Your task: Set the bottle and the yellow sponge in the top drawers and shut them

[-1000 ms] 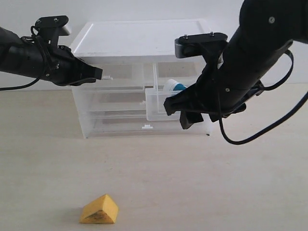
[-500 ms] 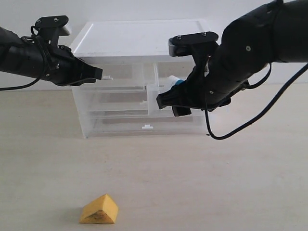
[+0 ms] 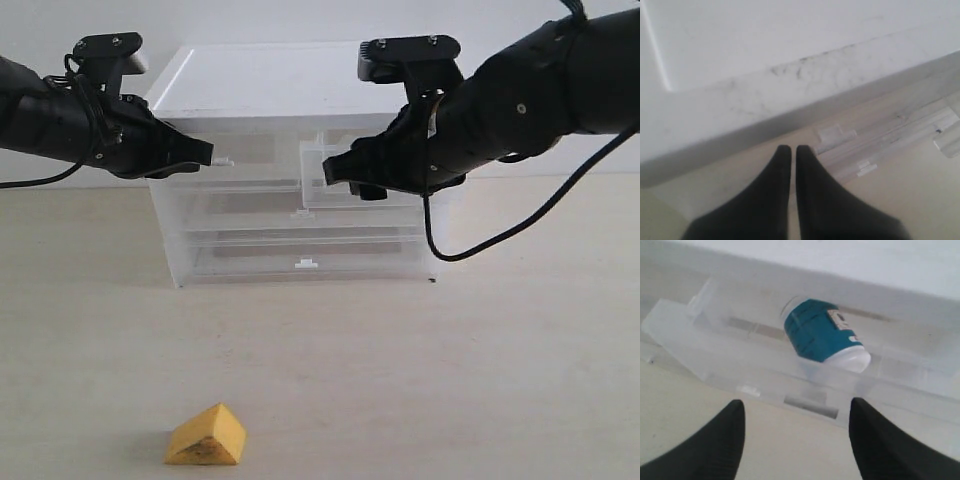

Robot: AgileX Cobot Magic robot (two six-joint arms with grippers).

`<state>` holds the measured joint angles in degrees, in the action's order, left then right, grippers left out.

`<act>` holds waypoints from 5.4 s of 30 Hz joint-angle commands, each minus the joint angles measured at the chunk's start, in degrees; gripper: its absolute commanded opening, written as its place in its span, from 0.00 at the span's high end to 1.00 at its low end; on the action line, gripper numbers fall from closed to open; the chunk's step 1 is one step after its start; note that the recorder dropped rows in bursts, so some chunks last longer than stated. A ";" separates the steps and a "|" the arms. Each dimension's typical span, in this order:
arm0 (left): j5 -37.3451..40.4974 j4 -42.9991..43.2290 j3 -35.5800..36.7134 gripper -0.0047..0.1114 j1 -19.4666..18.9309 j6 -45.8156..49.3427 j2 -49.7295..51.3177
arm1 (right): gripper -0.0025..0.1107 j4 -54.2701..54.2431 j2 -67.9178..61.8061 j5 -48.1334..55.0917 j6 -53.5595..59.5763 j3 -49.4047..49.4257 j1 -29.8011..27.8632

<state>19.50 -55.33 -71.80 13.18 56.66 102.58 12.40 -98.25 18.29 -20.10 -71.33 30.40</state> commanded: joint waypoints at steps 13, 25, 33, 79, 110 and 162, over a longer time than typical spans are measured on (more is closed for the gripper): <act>0.47 -0.07 0.16 0.93 0.05 0.39 0.10 | 0.49 -0.17 -5.82 -16.28 -1.11 -0.34 -1.89; 0.47 -0.07 0.16 0.93 0.05 0.39 0.10 | 0.49 0.36 -5.82 -7.72 -1.00 -5.58 -1.89; 0.47 -0.07 0.16 0.93 0.05 0.39 0.10 | 0.49 1.63 -3.61 0.53 1.83 -5.58 -1.89; -10.03 -1.15 7.40 0.93 4.61 19.16 -5.20 | 0.98 6.30 2.24 9.98 6.46 -5.36 -1.89; -59.42 15.37 20.37 0.93 21.20 36.58 -8.09 | 0.98 6.25 -4.26 0.37 4.51 -5.36 -7.21; -89.46 35.48 28.13 0.64 20.70 34.56 9.81 | 0.98 5.59 -5.86 -3.76 5.08 -5.36 -7.21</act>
<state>-69.36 -20.32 -43.60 33.92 91.14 112.44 17.19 -104.05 18.06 -15.46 -76.40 23.44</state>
